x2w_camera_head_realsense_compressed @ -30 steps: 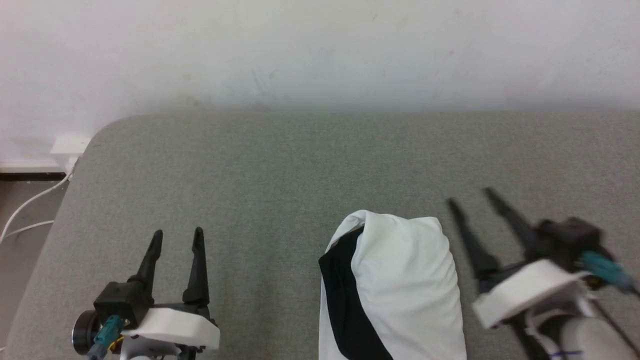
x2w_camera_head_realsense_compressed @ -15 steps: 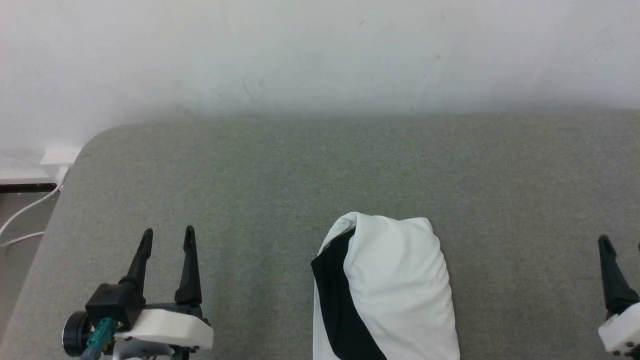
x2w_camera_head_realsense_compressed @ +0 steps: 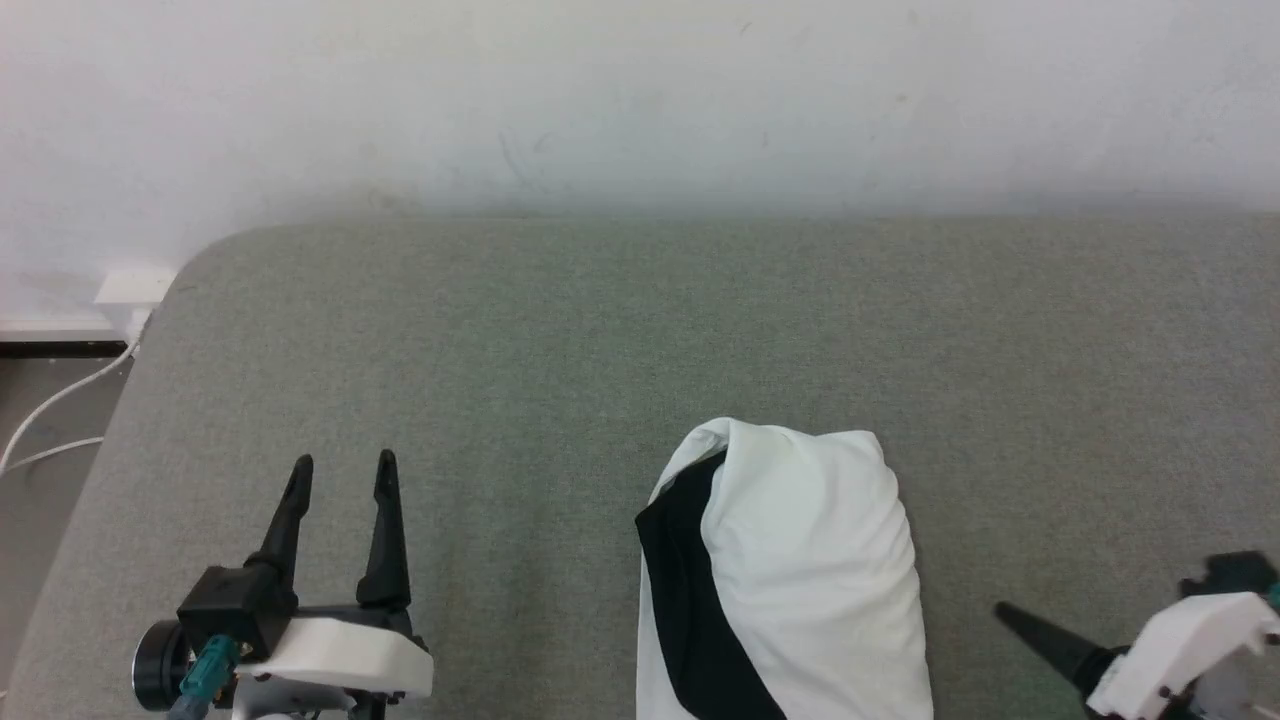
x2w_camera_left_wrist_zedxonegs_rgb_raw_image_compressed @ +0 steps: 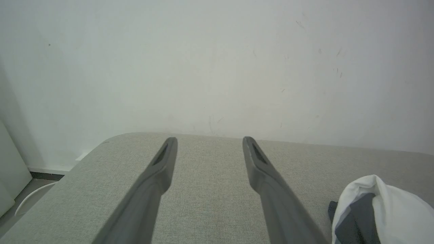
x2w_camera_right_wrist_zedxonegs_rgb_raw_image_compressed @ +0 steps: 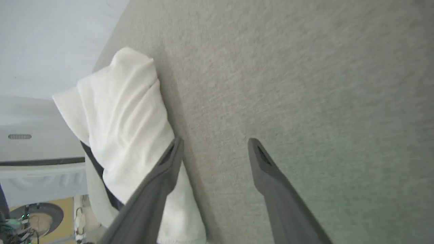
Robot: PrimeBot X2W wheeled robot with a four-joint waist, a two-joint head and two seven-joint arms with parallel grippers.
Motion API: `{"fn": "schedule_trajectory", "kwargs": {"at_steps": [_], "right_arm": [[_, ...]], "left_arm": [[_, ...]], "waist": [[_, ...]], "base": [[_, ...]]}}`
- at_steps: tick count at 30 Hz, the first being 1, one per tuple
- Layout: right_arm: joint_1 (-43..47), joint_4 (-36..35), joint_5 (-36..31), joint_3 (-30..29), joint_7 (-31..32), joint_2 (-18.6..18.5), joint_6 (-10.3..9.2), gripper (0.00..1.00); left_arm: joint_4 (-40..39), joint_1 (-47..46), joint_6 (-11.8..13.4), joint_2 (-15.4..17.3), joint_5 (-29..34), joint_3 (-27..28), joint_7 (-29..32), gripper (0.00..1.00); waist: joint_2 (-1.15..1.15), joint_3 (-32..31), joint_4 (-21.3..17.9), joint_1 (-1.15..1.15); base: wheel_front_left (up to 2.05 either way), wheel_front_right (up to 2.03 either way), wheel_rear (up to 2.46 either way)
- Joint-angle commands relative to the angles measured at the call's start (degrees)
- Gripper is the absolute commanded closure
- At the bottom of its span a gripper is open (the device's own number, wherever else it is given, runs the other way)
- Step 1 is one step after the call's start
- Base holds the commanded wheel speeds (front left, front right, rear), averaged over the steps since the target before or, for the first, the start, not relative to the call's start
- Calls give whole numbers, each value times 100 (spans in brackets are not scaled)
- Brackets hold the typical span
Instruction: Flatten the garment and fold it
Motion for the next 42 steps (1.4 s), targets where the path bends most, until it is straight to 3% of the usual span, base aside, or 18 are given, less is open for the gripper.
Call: {"fn": "schedule_trajectory", "kwargs": {"at_steps": [1, 6, 13, 14, 15, 16, 22, 30, 36, 42], "right_arm": [[-106, 104, 151, 36, 132, 13, -4, 0], [-502, 721, 1102, 463, 411, 80, -4, 0], [-934, 1228, 1613, 1345, -137, 84, -4, 0], [-969, 1307, 1623, 1424, -192, 84, -4, 58], [-1001, 1375, 1594, 1511, -228, 82, -4, 97], [-1025, 1429, 1559, 1592, -263, 69, -4, 100], [-1081, 1322, 1299, 2067, -728, -217, -4, 100], [-1002, 1019, -179, 2846, -1528, -1067, -4, 100], [-1044, 874, -1114, 2920, -1471, -1505, -4, 100], [-1374, 778, -1559, 2944, -1184, -1754, -4, 100]], "left_arm": [[-3, -25, -12, -11, 24, 12, -27, 0], [15, -91, -28, -21, 30, -23, -27, 0], [50, -160, -24, -11, 37, -58, -27, 0], [58, -166, -23, -9, 38, -65, -27, 0], [66, -172, -21, -9, 38, -71, -27, 0], [72, -177, -19, -10, 37, -76, -27, 0], [89, -136, 9, -11, 33, -89, -27, 0], [-52, -14, 48, 31, 98, -99, -27, 0], [-227, 76, 96, 34, 129, -99, -27, 0], [-530, -52, 48, 64, 160, -92, -27, 0]], "waist": [[0, 16, 19, 0], [0, 85, 101, 0], [0, 142, 181, 0], [0, 142, 190, 0], [0, 139, 201, 0], [0, 133, 211, 0], [0, 50, 192, 0], [0, -33, -136, 0], [0, 66, -724, 0], [0, 449, -1451, 0]], "base": [[0, 0, 0], [0, 0, 0], [0, 0, 0], [0, 0, 0], [0, 0, 0], [0, 0, 0], [0, 0, 0], [0, 0, 0], [0, 0, 0], [0, 0, 0]]}}
